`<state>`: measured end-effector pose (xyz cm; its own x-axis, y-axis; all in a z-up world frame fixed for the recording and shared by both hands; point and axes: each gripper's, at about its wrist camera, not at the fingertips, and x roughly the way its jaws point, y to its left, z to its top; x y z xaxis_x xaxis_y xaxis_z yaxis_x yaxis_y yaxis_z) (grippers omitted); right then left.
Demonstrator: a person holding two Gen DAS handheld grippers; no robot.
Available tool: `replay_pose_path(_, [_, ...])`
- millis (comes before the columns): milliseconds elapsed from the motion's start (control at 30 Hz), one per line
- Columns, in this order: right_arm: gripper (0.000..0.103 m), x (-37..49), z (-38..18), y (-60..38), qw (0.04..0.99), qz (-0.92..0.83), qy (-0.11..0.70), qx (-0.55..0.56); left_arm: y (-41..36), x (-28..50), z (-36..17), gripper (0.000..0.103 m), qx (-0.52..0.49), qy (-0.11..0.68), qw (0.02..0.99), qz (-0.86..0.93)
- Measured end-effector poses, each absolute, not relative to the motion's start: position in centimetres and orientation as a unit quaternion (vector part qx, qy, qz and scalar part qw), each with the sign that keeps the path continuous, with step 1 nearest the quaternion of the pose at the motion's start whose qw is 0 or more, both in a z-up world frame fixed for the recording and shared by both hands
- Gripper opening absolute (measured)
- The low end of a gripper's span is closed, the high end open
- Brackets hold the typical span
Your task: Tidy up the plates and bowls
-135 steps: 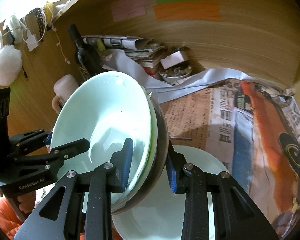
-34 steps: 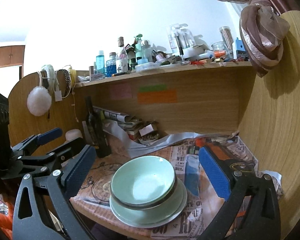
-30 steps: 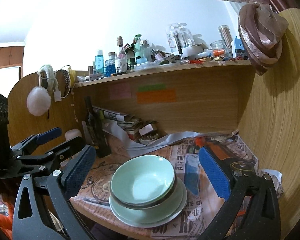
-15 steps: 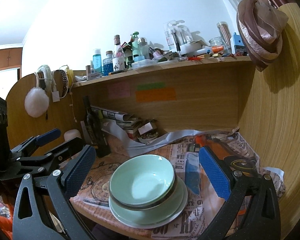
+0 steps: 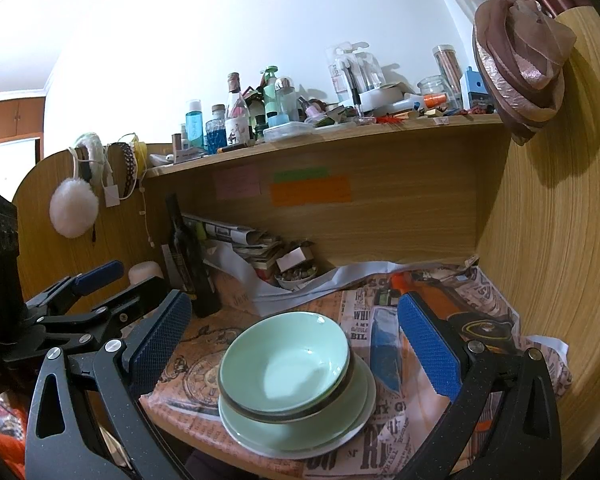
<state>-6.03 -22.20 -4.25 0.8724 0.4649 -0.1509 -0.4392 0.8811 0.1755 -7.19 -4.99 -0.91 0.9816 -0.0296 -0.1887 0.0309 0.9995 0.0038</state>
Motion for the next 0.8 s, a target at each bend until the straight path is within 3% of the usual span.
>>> replay_pose_path(800, [0.103,-5.93,-4.22,-22.32,0.964,0.238,0.096,0.071,-4.96,-6.74,-0.90,0.102,-0.007,0.104,0.994,-0.025])
